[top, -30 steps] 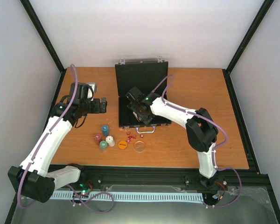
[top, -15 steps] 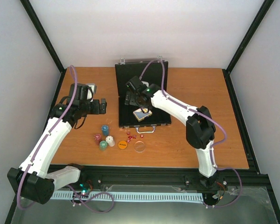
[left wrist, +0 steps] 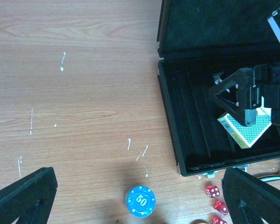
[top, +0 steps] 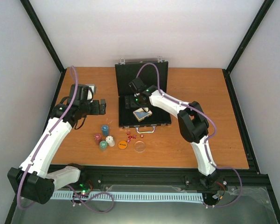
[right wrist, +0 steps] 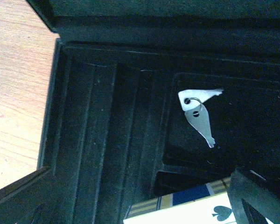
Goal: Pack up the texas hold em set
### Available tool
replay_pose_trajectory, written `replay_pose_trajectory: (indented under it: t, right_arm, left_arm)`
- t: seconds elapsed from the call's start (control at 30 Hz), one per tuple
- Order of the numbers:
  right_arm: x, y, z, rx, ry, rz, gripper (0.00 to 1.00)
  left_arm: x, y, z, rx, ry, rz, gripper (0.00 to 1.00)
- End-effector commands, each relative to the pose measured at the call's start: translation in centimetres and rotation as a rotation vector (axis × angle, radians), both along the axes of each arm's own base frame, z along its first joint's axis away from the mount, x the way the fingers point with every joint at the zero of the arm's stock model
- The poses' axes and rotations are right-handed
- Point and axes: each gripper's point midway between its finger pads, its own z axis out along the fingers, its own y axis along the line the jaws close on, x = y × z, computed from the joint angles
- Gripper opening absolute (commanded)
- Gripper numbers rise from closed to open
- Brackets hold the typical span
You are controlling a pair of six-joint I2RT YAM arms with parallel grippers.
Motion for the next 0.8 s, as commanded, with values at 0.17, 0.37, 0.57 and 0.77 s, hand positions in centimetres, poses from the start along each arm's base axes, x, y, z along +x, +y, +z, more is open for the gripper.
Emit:
replay_pose_trajectory:
  t: [0.17, 0.37, 0.57, 0.77]
  right_arm:
    - [-0.3, 0.8, -0.8, -0.003, -0.014, 0.107, 1.0]
    - [-1.3, 1.1, -2.9, -0.019, 0.026, 0.191, 1.0]
    - [-2.4, -0.8, -1.7, -0.055, -0.007, 0.189, 1.0]
    - [-4.4, -3.0, -0.7, -0.045, 0.015, 0.114, 0.99]
  left_arm:
    - [-0.4, 0.3, -0.3, 0.015, 0.01, 0.004, 1.0]
    - [-0.2, 0.2, -0.6, 0.018, 0.015, 0.0, 1.0]
    - [-0.1, 0.0, -0.9, 0.016, 0.018, -0.01, 1.0]
    - [-0.1, 0.0, -1.3, 0.018, 0.023, -0.008, 1.0]
